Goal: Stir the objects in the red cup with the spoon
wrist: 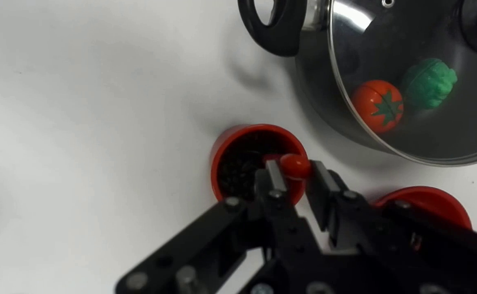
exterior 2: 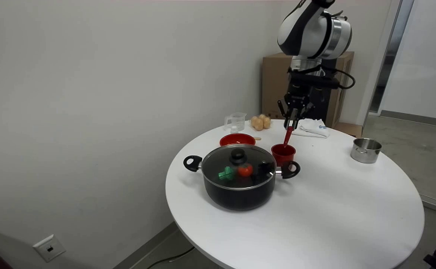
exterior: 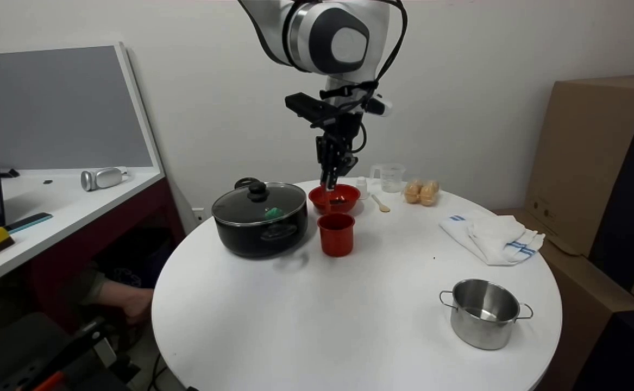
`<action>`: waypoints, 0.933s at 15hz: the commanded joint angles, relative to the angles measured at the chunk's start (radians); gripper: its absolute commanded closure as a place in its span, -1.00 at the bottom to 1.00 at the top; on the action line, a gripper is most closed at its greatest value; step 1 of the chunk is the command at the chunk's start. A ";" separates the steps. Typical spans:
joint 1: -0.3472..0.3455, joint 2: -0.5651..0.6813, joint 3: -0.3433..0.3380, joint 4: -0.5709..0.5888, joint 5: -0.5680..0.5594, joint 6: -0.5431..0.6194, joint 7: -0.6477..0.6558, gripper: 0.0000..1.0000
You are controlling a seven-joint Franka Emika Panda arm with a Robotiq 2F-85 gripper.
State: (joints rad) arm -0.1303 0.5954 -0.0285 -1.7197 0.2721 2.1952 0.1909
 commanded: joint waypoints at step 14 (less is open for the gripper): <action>-0.060 -0.023 0.008 0.008 0.049 -0.051 -0.059 0.84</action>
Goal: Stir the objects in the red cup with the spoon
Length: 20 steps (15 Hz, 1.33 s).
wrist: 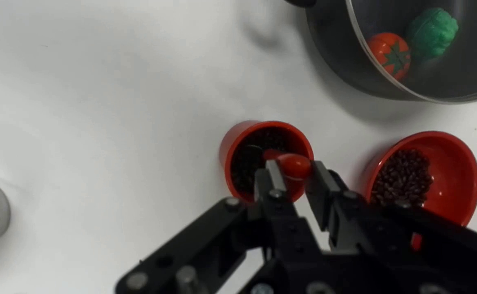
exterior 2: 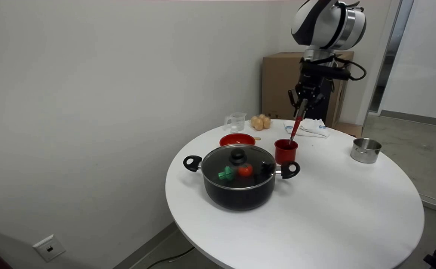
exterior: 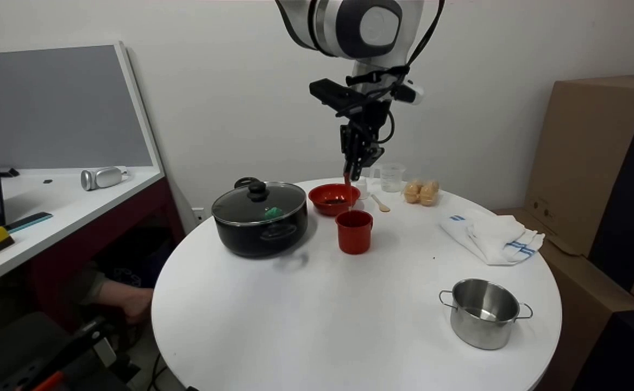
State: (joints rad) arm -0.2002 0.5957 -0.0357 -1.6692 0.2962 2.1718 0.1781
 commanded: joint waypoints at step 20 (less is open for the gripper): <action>-0.044 -0.019 0.012 -0.033 0.119 -0.030 -0.075 0.84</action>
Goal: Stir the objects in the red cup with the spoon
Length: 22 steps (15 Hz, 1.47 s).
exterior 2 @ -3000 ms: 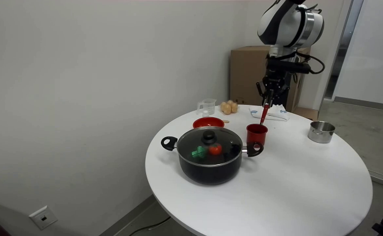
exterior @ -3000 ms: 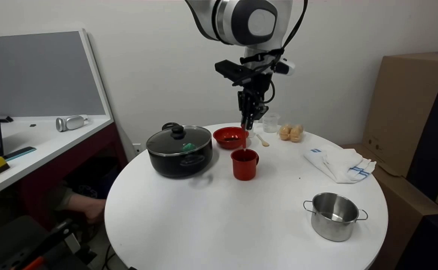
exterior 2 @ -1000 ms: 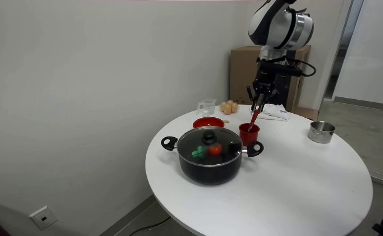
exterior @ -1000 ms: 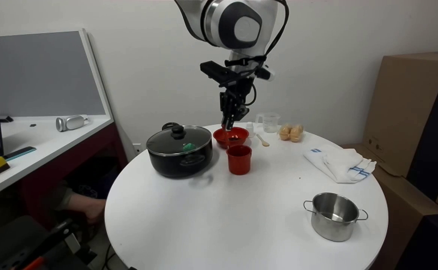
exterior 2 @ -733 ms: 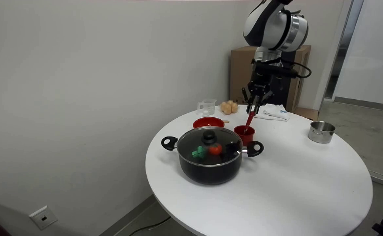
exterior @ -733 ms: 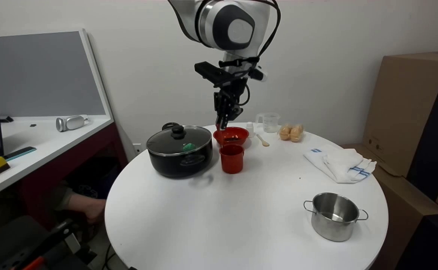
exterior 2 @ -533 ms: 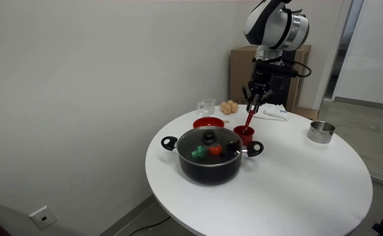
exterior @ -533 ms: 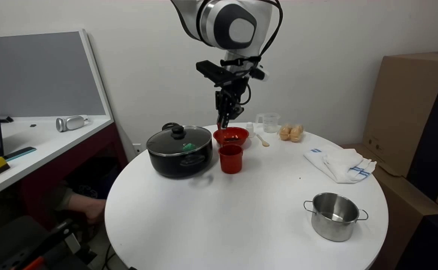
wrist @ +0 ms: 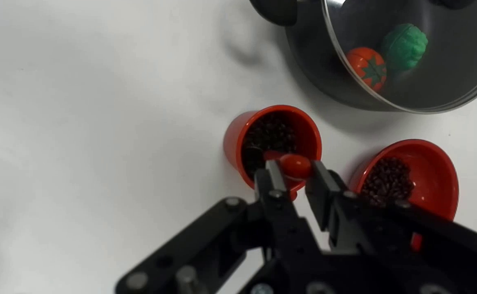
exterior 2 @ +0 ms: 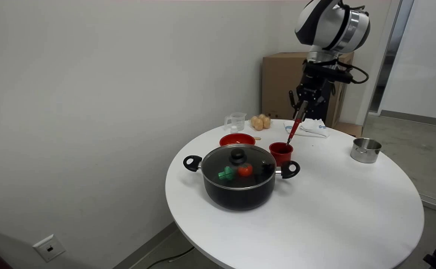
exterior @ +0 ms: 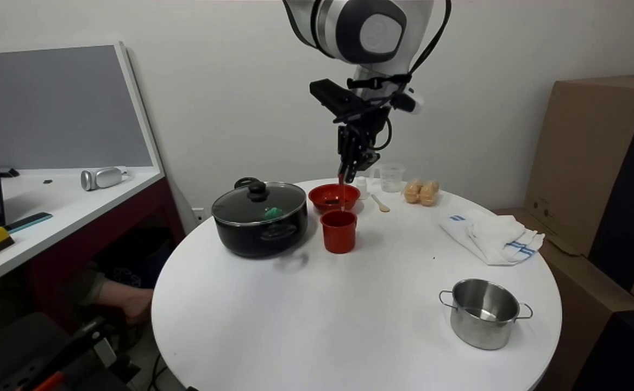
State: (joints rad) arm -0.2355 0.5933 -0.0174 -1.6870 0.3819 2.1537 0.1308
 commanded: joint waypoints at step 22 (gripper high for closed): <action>-0.028 -0.164 -0.051 -0.253 0.032 -0.039 -0.109 0.84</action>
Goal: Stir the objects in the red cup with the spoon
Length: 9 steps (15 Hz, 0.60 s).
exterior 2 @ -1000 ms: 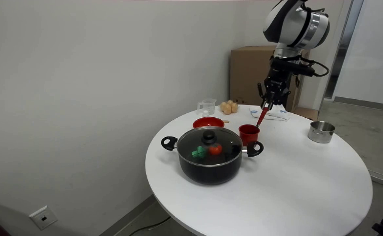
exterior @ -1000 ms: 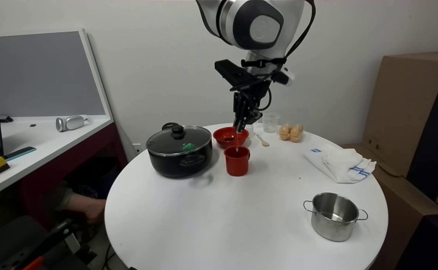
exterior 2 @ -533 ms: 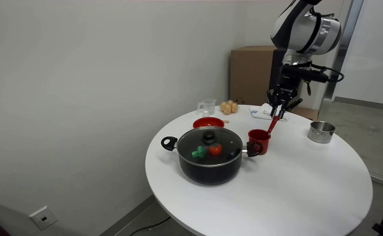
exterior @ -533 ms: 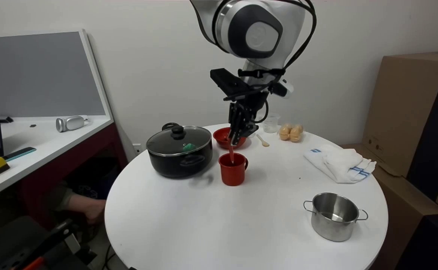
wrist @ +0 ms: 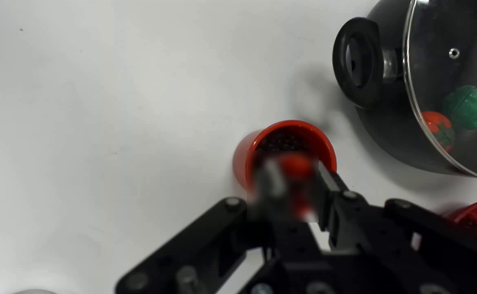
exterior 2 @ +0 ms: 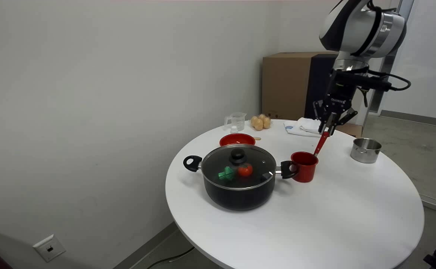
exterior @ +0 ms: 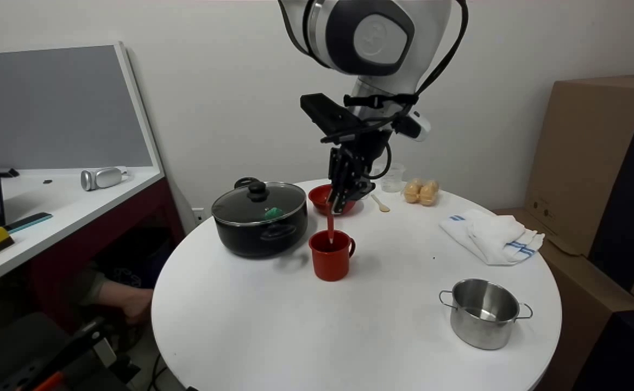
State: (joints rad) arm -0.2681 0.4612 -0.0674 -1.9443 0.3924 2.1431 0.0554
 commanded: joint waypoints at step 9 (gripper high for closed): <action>0.063 -0.014 0.065 0.060 0.038 -0.033 -0.062 0.84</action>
State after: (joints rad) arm -0.2178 0.4387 -0.0141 -1.9029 0.3944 2.1419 0.0327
